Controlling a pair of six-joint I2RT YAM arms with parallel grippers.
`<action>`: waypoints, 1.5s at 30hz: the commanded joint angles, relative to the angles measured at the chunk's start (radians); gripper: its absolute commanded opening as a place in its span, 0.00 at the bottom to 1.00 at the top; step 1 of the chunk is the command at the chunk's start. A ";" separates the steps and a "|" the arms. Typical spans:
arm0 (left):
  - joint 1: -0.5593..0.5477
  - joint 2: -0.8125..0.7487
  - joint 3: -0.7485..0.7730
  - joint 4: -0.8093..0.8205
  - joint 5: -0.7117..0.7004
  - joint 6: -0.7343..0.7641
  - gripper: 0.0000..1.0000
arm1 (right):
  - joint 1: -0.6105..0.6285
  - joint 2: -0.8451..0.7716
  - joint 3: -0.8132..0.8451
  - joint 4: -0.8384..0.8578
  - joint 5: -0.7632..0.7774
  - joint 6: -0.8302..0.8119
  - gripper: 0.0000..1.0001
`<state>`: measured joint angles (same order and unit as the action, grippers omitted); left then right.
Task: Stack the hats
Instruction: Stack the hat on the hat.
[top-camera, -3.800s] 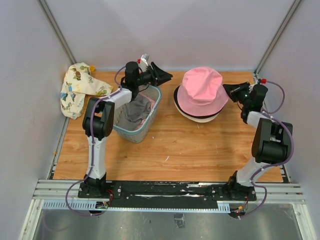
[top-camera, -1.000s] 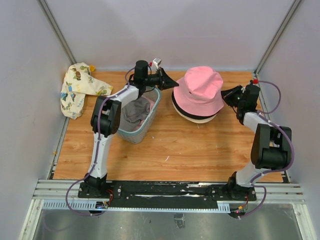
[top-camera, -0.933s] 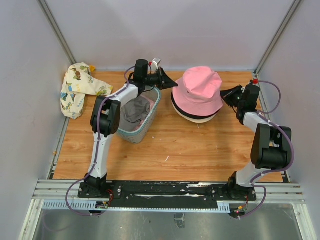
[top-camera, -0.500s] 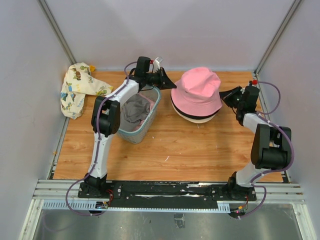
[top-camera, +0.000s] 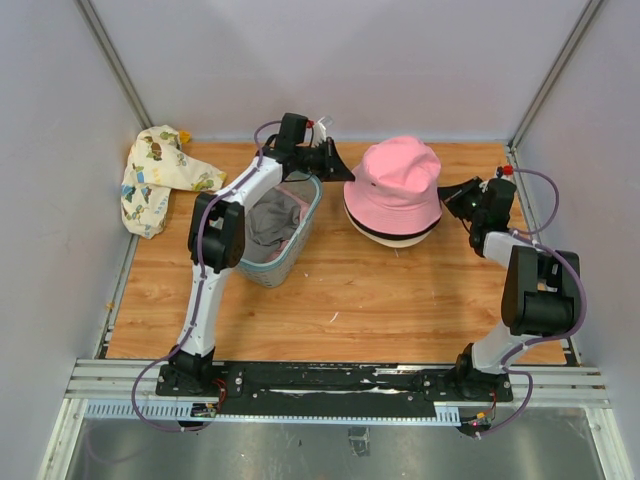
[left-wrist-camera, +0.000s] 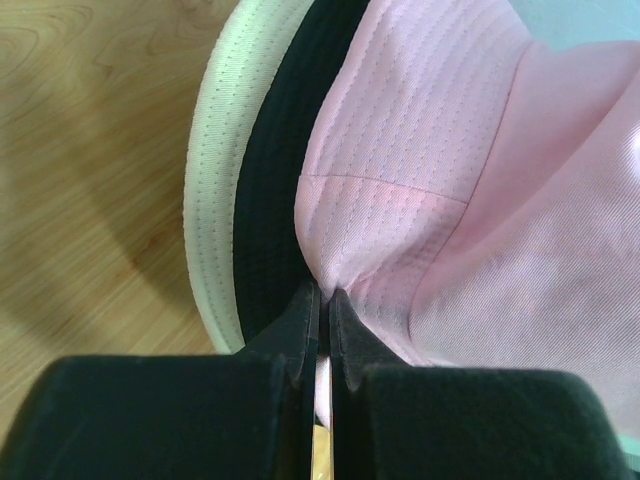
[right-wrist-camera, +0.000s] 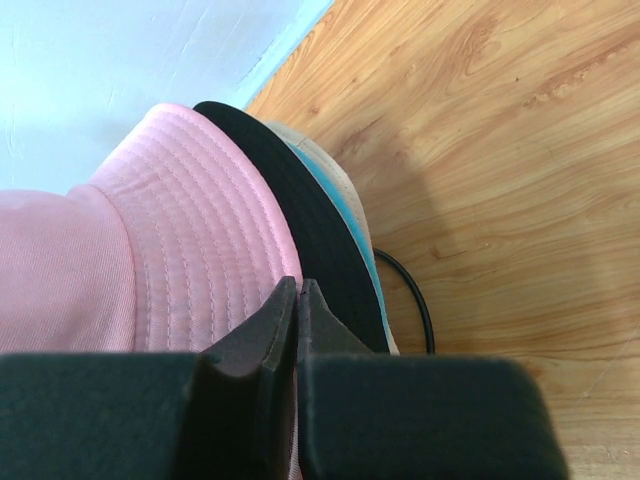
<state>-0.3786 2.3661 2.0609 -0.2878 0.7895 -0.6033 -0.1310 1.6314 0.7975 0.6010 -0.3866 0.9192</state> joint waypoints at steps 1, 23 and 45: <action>0.005 0.029 -0.024 -0.104 -0.058 0.070 0.00 | -0.038 0.027 -0.039 -0.117 0.072 -0.039 0.01; -0.051 -0.086 -0.195 -0.042 -0.046 0.082 0.01 | -0.124 -0.260 -0.087 -0.258 0.107 0.030 0.53; -0.100 -0.120 -0.219 -0.025 -0.045 0.077 0.01 | -0.079 -0.562 -0.333 -0.050 -0.078 0.258 0.58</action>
<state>-0.4534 2.2559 1.8652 -0.2569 0.7341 -0.5461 -0.2398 1.0584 0.4500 0.4988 -0.4431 1.1500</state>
